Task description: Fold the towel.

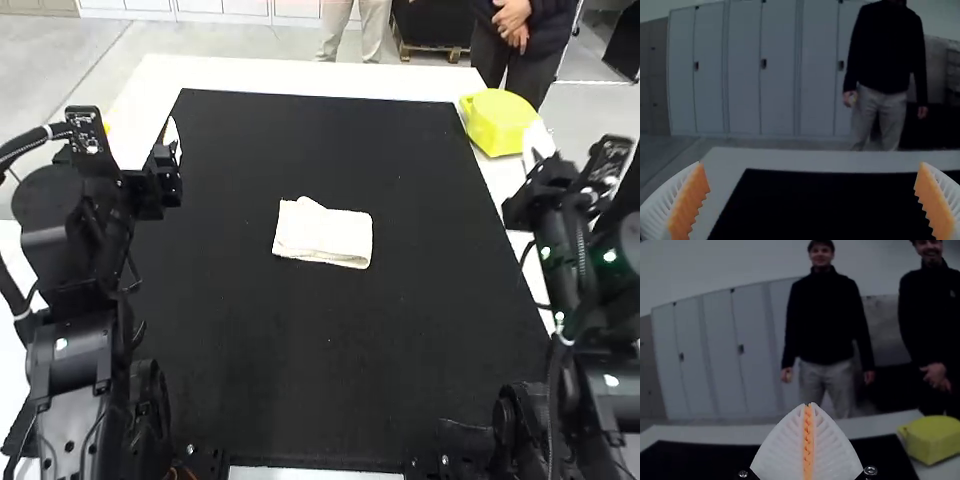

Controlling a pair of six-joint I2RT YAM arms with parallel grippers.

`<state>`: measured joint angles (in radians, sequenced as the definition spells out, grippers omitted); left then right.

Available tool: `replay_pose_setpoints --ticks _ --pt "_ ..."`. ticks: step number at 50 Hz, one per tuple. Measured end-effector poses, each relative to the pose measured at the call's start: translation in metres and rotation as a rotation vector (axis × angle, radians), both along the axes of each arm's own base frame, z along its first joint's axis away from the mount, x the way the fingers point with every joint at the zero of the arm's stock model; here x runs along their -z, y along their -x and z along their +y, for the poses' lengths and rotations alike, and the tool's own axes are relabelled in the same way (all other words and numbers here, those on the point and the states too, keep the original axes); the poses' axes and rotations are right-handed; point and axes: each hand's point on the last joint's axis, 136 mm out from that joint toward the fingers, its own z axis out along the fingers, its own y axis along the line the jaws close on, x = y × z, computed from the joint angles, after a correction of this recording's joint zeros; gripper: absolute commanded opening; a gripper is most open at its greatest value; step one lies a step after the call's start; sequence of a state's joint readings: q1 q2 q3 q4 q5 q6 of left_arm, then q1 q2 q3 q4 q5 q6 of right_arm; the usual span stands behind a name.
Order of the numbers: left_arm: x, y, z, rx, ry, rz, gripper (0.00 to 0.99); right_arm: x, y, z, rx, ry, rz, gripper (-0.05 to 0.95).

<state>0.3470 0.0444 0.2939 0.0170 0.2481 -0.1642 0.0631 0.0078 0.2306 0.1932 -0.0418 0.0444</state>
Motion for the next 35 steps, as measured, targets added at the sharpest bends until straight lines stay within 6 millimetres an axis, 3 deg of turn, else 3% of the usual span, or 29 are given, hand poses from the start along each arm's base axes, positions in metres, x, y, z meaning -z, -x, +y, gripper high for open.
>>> replay_pose_setpoints --ticks 9,19,25,35 --pt "-0.004 -0.003 0.002 -0.009 -0.027 -0.024 0.969 0.029 -0.011 0.006 -0.028 0.020 0.039 -0.02" --pt "-0.002 -0.007 0.006 -0.025 -0.037 -0.039 0.966 0.029 -0.010 0.012 -0.060 0.031 0.038 -0.01" --pt "0.011 -0.011 0.007 -0.023 -0.039 -0.016 0.967 0.029 -0.010 0.012 -0.062 0.031 0.037 0.00" --pt "0.026 -0.018 -0.015 0.078 -0.102 0.000 0.966 0.027 -0.009 0.013 -0.068 0.032 0.029 0.01"
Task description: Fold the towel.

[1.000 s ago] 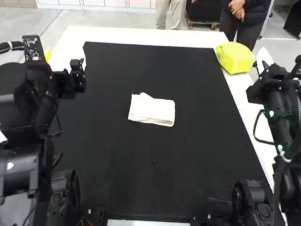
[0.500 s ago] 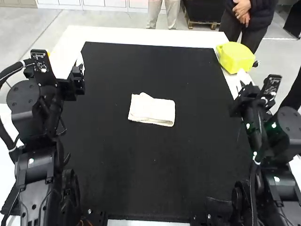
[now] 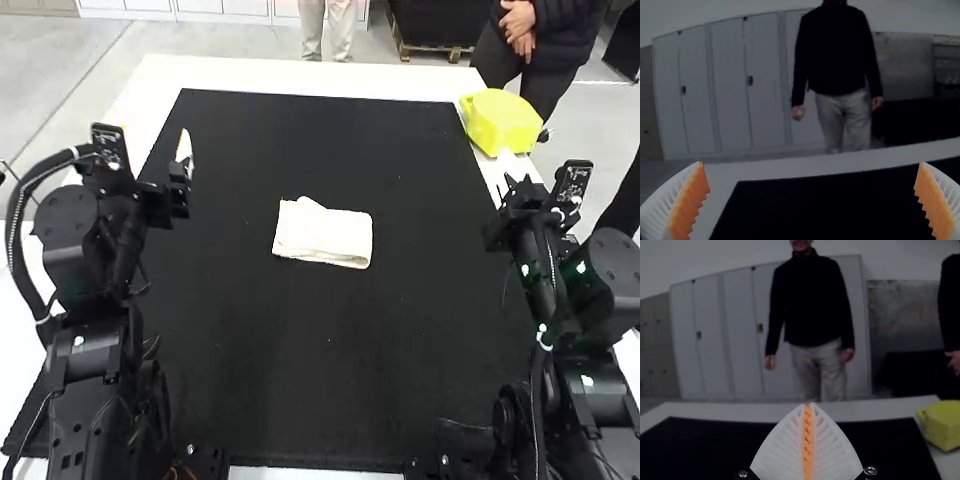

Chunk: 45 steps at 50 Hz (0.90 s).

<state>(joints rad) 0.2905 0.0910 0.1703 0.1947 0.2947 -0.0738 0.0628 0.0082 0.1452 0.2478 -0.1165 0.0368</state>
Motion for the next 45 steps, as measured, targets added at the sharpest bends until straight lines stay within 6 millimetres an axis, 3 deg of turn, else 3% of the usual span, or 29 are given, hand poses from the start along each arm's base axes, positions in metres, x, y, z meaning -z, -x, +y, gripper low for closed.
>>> replay_pose_setpoints --ticks 8,17,22,24,30,32,36,45 --pt "0.012 -0.004 -0.020 0.086 -0.022 -0.012 0.964 0.008 -0.003 0.001 -0.003 0.002 0.015 0.01" --pt "0.029 -0.008 -0.024 0.091 -0.011 -0.006 0.964 0.012 -0.004 0.001 -0.004 0.003 0.024 0.03" --pt "0.056 -0.010 -0.024 0.086 0.006 0.060 0.966 0.015 -0.005 0.001 -0.007 0.002 0.031 0.24" --pt "0.058 -0.010 -0.023 0.082 0.009 0.068 0.966 0.020 -0.006 0.001 -0.006 0.007 0.045 0.34" --pt "0.081 -0.014 -0.020 0.067 0.027 0.162 0.966 0.053 -0.015 -0.002 0.019 0.006 0.141 0.78" --pt "0.091 -0.014 -0.019 0.061 0.031 0.202 0.966 0.065 -0.018 -0.005 0.034 0.005 0.171 0.88" --pt "0.106 -0.015 -0.014 0.042 0.036 0.263 0.966 0.079 -0.021 -0.009 0.057 0.006 0.208 0.90" --pt "0.109 -0.015 -0.004 -0.002 0.036 0.275 0.966 0.096 -0.023 -0.016 0.100 0.004 0.262 0.91"
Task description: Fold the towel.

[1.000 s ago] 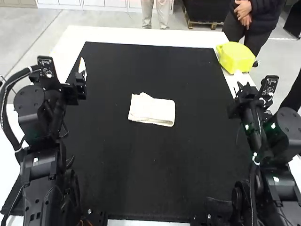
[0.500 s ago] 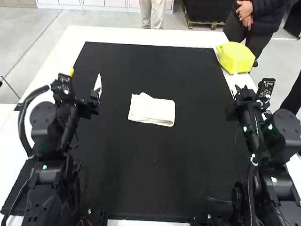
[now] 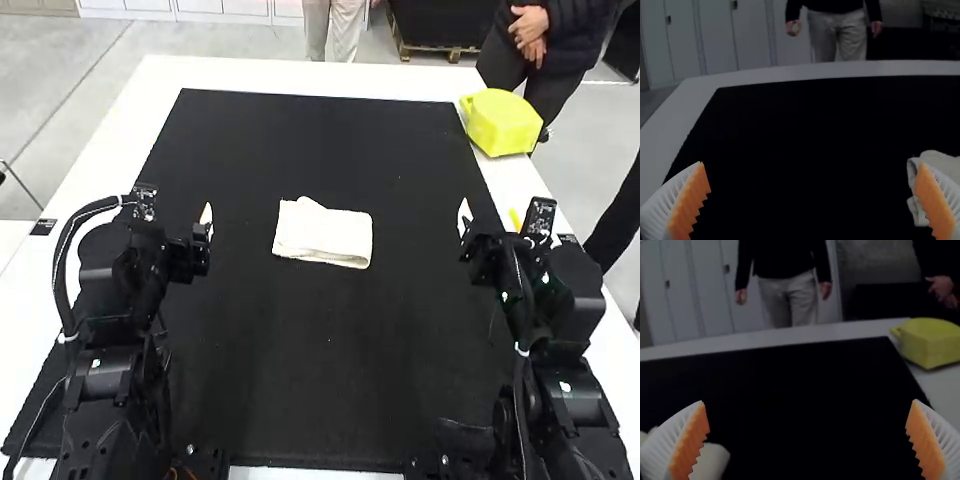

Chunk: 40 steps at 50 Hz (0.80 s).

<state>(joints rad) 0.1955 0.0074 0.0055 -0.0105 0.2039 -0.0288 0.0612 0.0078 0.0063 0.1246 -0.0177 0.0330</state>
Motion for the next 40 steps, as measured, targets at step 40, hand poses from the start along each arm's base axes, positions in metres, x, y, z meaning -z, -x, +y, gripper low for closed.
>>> replay_pose_setpoints --ticks 40 --pt "0.000 0.001 0.009 -0.036 -0.006 0.001 0.966 0.029 0.000 -0.004 0.019 0.034 0.117 0.91"
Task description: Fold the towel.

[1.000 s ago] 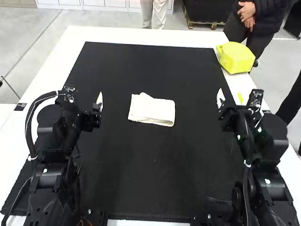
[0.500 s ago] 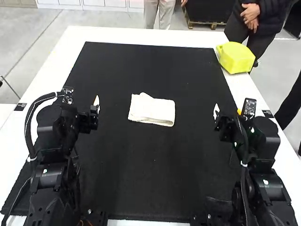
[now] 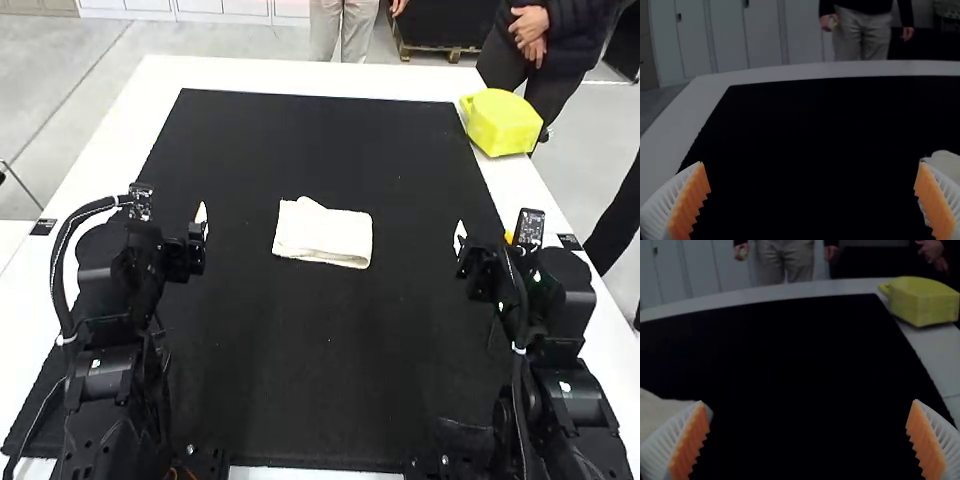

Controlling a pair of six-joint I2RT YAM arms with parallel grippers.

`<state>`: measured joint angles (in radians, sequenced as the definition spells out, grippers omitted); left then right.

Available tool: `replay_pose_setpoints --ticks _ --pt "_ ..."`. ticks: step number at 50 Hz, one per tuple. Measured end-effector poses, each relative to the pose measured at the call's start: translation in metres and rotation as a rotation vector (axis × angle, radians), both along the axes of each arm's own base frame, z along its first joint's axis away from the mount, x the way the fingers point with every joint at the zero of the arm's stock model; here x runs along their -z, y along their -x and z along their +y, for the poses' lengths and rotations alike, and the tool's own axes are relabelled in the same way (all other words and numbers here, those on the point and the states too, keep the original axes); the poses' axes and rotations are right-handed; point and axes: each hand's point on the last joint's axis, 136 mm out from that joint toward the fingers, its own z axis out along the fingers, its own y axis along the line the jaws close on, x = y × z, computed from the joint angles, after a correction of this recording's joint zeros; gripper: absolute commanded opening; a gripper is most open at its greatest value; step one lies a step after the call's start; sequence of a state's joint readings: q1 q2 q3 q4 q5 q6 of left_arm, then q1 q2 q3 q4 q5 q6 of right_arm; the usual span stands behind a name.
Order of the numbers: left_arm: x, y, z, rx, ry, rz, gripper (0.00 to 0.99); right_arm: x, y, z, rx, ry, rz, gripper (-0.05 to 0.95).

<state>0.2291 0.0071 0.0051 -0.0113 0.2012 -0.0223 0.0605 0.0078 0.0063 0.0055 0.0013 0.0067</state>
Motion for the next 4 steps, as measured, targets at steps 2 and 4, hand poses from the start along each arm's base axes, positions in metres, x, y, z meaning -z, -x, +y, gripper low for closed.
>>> replay_pose_setpoints --ticks 2,4 --pt "0.0000 0.0000 0.0000 0.000 0.000 0.000 0.966 0.0000 0.0000 0.0000 0.000 0.000 0.000 0.91" --pt "-0.0001 0.0000 0.0000 0.000 0.000 0.000 0.966 0.0000 0.0000 0.0000 0.000 0.000 0.000 0.91"
